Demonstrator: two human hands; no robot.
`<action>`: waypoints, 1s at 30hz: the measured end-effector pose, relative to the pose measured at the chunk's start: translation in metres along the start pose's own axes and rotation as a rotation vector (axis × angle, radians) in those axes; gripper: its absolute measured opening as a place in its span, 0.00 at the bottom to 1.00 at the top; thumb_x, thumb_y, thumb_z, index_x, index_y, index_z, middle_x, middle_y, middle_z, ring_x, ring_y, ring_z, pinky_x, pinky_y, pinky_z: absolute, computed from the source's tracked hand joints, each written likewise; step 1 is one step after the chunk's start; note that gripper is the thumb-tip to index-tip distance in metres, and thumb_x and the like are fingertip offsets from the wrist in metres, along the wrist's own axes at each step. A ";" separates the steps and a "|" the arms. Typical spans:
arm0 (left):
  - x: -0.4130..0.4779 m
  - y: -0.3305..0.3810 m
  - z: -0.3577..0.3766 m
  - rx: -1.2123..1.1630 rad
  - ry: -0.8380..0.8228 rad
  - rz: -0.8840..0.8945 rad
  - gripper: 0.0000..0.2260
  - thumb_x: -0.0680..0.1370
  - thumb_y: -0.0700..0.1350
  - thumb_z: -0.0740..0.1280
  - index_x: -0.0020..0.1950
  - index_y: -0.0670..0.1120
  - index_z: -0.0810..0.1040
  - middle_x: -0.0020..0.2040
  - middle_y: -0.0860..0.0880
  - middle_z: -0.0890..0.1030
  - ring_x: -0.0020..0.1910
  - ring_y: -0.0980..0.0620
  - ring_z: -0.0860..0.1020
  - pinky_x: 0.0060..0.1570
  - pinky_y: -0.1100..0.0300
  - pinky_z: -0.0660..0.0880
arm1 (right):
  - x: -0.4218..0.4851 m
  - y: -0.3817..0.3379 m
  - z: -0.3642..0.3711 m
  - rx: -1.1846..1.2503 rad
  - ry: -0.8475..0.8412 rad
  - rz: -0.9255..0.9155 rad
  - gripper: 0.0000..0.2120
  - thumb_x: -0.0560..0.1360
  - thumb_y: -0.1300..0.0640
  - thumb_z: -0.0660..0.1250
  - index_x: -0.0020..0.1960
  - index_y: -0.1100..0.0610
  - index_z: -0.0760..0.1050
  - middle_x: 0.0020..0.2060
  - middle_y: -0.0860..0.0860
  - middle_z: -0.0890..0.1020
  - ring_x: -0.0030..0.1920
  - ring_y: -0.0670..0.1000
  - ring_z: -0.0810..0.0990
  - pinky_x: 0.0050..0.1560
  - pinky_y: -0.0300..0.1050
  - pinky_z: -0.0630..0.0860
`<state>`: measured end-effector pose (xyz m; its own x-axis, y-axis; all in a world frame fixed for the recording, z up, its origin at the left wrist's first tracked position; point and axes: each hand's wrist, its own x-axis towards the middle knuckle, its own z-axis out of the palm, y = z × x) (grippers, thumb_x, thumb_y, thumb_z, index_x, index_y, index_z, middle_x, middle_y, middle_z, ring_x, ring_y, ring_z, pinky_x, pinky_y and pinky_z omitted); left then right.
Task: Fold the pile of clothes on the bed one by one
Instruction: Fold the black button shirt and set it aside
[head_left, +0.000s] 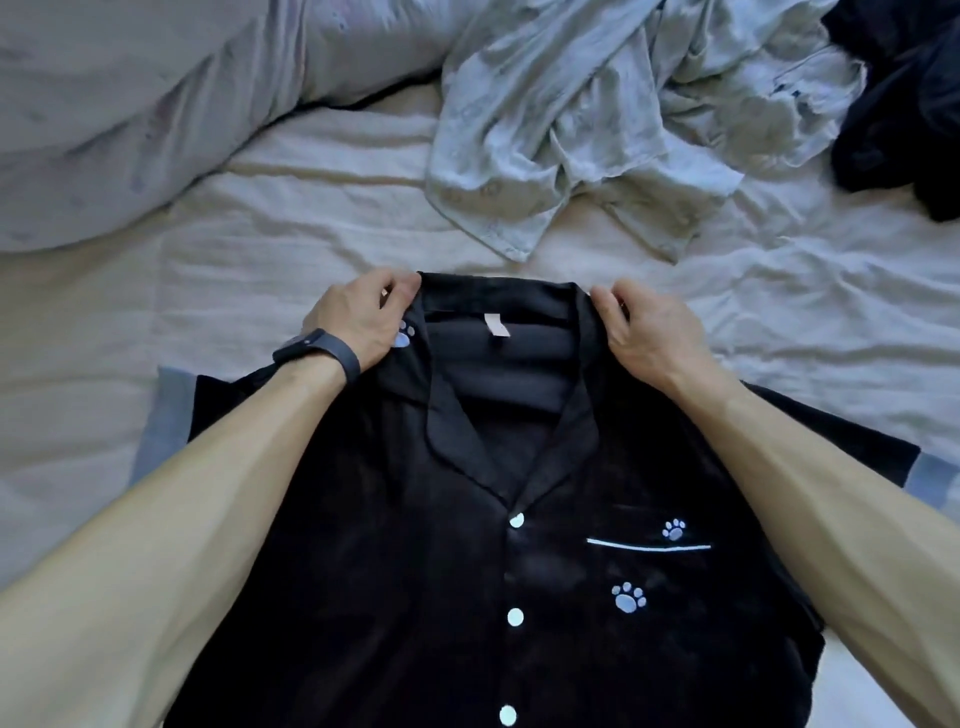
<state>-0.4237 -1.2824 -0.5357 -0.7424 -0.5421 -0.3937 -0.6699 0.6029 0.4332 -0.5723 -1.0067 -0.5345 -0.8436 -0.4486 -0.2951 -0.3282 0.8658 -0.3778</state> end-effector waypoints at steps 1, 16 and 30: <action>-0.002 0.001 0.001 0.037 0.005 -0.010 0.19 0.81 0.67 0.52 0.53 0.58 0.76 0.41 0.57 0.79 0.42 0.51 0.74 0.44 0.56 0.69 | -0.003 0.000 0.002 -0.020 0.028 0.011 0.20 0.84 0.40 0.53 0.45 0.53 0.71 0.45 0.61 0.82 0.48 0.64 0.79 0.44 0.53 0.70; -0.143 -0.103 -0.033 0.114 0.472 -0.210 0.24 0.78 0.57 0.63 0.71 0.49 0.71 0.69 0.44 0.73 0.68 0.41 0.69 0.65 0.42 0.63 | -0.121 -0.057 0.040 -0.033 0.300 0.035 0.27 0.78 0.46 0.62 0.74 0.57 0.67 0.74 0.56 0.67 0.75 0.59 0.62 0.70 0.62 0.60; -0.204 -0.209 -0.066 -0.468 0.106 -0.632 0.08 0.79 0.52 0.66 0.46 0.47 0.76 0.38 0.50 0.79 0.35 0.51 0.76 0.33 0.60 0.70 | -0.078 -0.333 0.108 -0.236 -0.441 -0.370 0.25 0.79 0.42 0.63 0.73 0.48 0.67 0.69 0.50 0.73 0.71 0.58 0.66 0.68 0.57 0.62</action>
<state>-0.1325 -1.3365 -0.4930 -0.2020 -0.7667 -0.6094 -0.8786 -0.1331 0.4587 -0.3516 -1.2839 -0.4801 -0.4179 -0.7338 -0.5356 -0.6927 0.6388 -0.3348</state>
